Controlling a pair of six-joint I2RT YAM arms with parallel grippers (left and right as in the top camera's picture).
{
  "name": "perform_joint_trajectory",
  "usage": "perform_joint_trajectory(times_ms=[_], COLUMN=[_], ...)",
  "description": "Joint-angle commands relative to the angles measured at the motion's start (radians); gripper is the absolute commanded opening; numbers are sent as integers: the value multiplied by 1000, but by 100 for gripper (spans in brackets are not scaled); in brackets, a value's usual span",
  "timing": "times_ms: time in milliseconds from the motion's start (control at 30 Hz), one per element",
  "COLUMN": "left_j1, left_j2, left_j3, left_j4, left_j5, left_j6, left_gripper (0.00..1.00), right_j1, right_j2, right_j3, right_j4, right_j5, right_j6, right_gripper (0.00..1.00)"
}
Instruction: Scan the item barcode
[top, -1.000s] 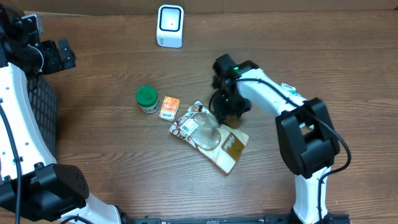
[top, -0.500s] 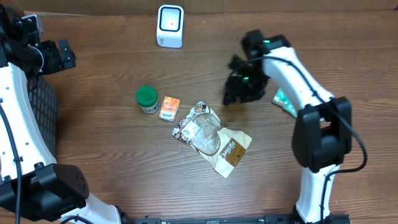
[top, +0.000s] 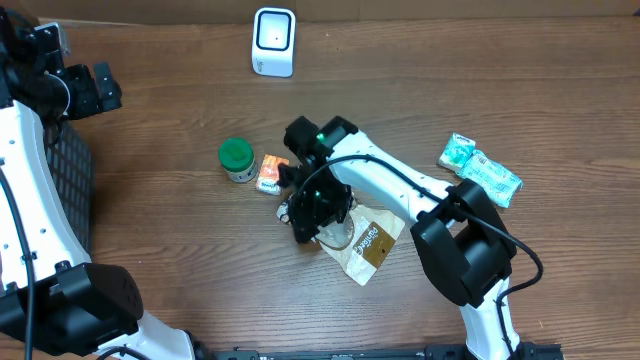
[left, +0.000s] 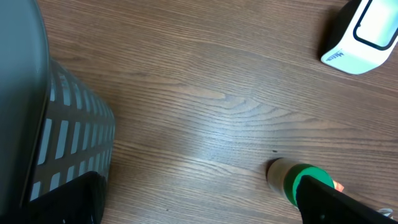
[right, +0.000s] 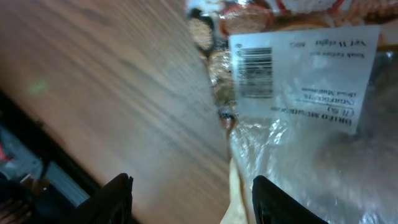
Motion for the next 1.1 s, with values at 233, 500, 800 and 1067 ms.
perform_joint_trajectory(times_ms=[233, 500, 800, 1067], left_j1=[-6, -6, -6, -6], left_j2=[6, 6, 6, 6], left_j3=[5, 5, 5, 5], left_j4=[3, 3, 3, 3], left_j5=[0, 0, 0, 0], left_j6=[27, 27, 27, 27], left_gripper=[100, 100, 100, 99], right_j1=[-92, -234, -395, -561], right_j2=[-13, -14, -41, -41], right_j3=[-53, -45, 173, 37], right_j4=[104, 191, 79, 9], right_j5=[194, 156, 20, 9], right_j6=[175, 307, 334, 39], right_gripper=[58, 49, 60, 85])
